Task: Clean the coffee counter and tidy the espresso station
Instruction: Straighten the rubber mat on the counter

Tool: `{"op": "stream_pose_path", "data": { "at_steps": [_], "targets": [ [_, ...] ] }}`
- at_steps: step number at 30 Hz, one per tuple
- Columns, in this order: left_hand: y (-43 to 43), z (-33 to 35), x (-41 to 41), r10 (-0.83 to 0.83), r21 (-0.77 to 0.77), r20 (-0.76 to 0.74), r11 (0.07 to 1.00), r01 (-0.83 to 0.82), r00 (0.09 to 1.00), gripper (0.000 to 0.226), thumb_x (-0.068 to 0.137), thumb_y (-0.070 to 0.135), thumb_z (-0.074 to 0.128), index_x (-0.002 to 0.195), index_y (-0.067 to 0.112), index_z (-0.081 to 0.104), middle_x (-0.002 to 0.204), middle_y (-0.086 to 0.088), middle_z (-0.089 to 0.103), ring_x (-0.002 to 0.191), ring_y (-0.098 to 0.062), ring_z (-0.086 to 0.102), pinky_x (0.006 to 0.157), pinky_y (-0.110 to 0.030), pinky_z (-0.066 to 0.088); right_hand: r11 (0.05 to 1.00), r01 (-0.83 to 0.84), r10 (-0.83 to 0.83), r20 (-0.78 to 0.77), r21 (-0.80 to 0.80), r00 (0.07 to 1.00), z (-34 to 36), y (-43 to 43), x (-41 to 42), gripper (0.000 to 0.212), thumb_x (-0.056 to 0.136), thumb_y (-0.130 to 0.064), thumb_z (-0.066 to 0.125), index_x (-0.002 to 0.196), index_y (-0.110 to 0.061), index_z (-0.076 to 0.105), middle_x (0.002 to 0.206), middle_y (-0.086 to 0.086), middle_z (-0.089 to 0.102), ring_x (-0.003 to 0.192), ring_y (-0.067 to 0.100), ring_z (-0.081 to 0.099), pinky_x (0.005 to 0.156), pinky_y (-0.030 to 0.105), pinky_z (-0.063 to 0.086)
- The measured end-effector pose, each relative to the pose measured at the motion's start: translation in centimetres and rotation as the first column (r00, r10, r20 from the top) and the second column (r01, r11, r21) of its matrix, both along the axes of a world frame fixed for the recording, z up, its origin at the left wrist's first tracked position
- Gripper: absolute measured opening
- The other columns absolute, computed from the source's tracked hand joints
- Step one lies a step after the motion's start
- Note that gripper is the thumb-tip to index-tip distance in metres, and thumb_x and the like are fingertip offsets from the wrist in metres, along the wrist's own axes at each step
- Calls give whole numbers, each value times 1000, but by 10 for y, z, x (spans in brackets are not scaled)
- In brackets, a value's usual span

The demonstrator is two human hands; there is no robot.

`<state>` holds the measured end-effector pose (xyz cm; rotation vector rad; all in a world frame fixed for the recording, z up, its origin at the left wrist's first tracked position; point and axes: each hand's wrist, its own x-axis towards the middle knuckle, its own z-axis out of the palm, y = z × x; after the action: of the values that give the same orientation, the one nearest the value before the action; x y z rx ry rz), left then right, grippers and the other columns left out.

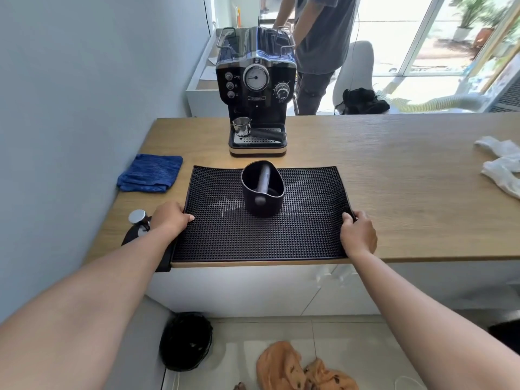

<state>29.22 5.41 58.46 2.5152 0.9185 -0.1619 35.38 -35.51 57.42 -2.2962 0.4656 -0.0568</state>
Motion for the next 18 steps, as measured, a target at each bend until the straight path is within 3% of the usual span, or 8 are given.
{"op": "stream_pose_path", "data": {
  "at_steps": [8,15,18],
  "targets": [
    [0,-2,1,21,0,10,1000,-21,1000,21,84,36,74,93,16,75,96,-9,73,93,-30,66,82,-39,53,1000,5,-6,-29,-13,1000,-1,0,2,31,98,-32,49,118,-12,58,110,15,68,100,36,61,75,35,39],
    [-1,0,-1,49,-21,-2,999,-49,999,23,84,35,74,95,15,75,98,-10,73,92,-30,65,82,-39,53,1000,6,-8,-63,-30,998,-2,-1,9,31,97,-34,49,117,-13,58,109,13,68,99,35,62,80,38,45],
    [-5,0,-1,97,-30,25,995,-96,995,29,84,32,76,104,12,69,109,-10,71,101,-32,64,84,-38,50,999,0,-2,-69,-34,998,-2,-1,9,29,97,-34,49,116,-13,57,108,13,68,98,35,62,78,37,44]
  ]
}}
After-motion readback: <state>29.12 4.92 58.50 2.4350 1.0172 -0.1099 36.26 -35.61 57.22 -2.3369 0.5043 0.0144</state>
